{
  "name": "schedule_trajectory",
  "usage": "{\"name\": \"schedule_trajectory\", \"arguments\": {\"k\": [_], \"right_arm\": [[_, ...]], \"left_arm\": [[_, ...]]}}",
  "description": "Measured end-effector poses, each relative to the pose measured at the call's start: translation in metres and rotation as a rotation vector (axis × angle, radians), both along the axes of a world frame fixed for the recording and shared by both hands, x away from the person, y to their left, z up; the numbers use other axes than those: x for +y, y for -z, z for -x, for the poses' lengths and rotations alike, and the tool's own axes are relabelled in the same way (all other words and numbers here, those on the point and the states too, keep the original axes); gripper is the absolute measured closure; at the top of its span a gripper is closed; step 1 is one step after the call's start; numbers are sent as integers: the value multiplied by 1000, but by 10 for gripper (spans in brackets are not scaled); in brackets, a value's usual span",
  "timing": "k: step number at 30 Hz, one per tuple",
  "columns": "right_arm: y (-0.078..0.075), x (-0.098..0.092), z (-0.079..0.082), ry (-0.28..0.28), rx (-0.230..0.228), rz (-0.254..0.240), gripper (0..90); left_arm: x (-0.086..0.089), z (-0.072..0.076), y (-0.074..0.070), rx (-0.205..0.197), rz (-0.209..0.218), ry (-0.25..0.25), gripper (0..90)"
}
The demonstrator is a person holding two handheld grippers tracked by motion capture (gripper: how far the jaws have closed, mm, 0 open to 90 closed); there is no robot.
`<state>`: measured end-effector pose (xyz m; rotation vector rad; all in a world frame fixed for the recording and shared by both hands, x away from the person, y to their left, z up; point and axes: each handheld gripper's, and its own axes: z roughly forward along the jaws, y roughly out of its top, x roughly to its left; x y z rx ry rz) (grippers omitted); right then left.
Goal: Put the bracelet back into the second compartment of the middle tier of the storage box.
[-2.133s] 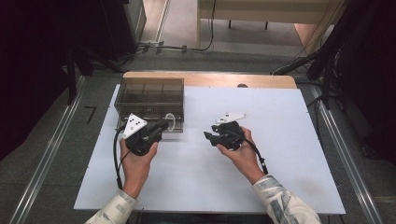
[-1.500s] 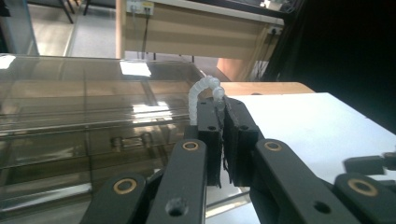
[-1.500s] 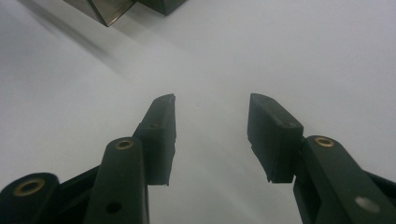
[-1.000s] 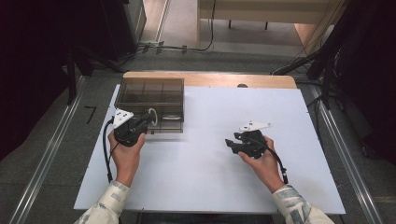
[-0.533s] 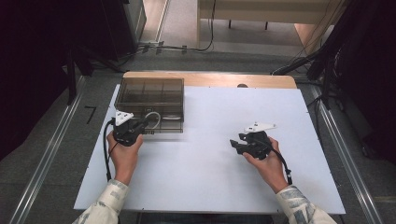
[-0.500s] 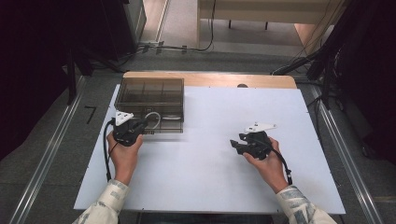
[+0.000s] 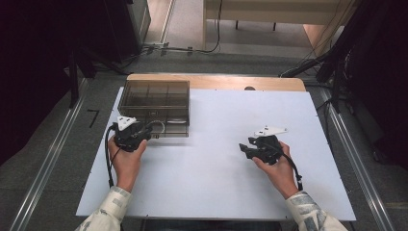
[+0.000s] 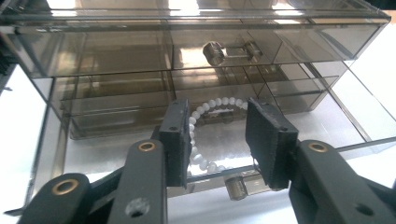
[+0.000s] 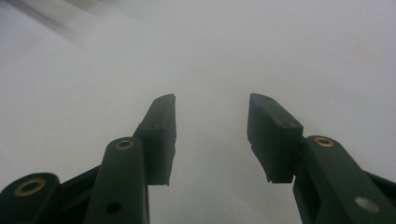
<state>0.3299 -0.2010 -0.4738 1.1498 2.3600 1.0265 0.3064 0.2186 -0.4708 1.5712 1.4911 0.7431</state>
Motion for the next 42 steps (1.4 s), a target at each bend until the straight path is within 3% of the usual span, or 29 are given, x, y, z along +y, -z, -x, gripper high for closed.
{"name": "schedule_trajectory", "arguments": {"k": [5,14,18,24,42], "right_arm": [[-1,-8,1,16,-2,0,485],[-1,-27,3,61,-8,3,442],[-2,-39,4,86,-10,3,432],[-1,-55,6,125,-11,15,408],[1,-95,12,224,-13,28,338]], "left_arm": [[2,5,-2,-20,-7,-30,398],[6,20,-3,-64,-1,-39,275],[11,25,-1,-36,-20,-45,199],[16,32,3,-26,4,-44,194],[25,50,7,-15,5,-24,164]]}}
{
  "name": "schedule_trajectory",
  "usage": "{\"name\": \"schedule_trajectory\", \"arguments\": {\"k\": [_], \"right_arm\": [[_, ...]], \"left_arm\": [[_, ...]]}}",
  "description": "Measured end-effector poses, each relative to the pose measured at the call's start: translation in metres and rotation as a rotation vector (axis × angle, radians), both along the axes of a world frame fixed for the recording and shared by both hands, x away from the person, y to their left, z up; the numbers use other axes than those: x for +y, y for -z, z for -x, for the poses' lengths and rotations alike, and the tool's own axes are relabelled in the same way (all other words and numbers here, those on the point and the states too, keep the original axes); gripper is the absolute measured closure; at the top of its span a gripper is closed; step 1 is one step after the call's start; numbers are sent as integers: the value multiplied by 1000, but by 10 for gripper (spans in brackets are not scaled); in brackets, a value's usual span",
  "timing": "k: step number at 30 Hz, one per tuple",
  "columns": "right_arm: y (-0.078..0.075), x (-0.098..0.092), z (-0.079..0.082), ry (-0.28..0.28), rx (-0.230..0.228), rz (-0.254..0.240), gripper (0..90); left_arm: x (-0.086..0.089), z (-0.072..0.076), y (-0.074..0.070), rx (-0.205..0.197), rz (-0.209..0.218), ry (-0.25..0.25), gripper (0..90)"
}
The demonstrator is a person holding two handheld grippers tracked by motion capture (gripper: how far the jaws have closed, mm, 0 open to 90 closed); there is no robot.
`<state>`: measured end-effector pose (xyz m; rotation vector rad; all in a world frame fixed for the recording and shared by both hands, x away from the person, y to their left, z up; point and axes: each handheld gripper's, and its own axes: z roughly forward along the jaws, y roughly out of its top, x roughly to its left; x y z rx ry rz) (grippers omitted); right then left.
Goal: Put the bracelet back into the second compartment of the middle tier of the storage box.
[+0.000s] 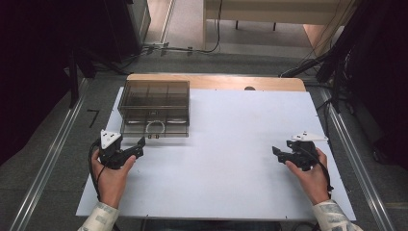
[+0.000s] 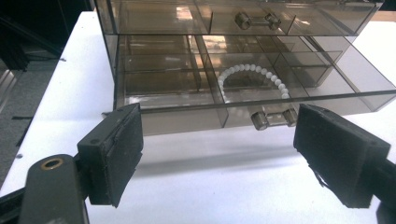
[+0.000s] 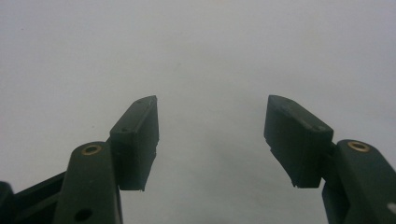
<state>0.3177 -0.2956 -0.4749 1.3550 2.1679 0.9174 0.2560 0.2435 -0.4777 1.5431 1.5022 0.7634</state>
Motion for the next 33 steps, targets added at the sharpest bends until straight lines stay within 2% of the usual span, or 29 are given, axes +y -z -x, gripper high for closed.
{"name": "schedule_trajectory", "arguments": {"k": [5,15,27,33], "right_arm": [[-1,-13,5,27,-1,-8,320],[2,-36,20,62,9,-15,281],[1,-55,34,105,7,-26,275],[1,-61,39,119,5,-31,272]], "left_arm": [[3,4,5,5,8,-3,151],[5,13,5,-1,19,0,142],[7,23,6,2,29,20,139],[6,25,7,6,56,28,139]]}}
